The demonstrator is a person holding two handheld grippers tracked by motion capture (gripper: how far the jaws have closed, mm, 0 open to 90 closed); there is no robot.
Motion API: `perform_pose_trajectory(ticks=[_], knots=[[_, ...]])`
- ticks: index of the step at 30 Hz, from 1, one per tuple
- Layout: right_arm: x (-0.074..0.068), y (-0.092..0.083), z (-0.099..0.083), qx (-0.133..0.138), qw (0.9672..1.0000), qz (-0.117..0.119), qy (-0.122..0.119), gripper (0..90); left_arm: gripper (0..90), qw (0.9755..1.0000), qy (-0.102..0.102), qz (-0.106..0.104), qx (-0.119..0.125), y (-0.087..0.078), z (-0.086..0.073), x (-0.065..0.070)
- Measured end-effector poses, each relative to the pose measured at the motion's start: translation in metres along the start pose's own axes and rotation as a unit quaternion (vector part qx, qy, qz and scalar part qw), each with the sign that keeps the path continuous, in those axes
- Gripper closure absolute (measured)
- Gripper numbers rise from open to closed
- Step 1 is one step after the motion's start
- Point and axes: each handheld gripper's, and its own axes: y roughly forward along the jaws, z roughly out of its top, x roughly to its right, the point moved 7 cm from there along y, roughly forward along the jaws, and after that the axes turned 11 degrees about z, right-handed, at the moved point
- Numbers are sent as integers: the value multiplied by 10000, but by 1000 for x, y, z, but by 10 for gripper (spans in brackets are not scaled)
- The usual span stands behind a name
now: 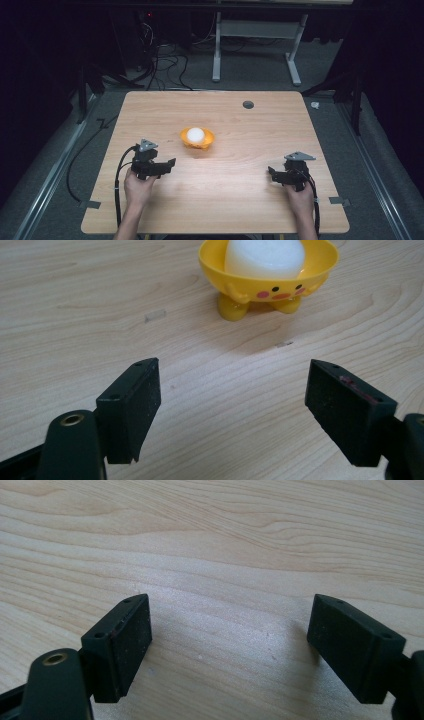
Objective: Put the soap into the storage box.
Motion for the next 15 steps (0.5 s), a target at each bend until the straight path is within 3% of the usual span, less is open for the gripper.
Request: perform_pose_trajectory(ticks=[10, 15], knots=[[0, 0, 0, -1, 10000, 0, 1, 189, 229, 9998, -108, 83, -135, 9, -21, -4], [0, 0, 0, -8, 10000, 4, 3, 189, 224, 9995, -35, 220, -243, 23, -40, -6]])
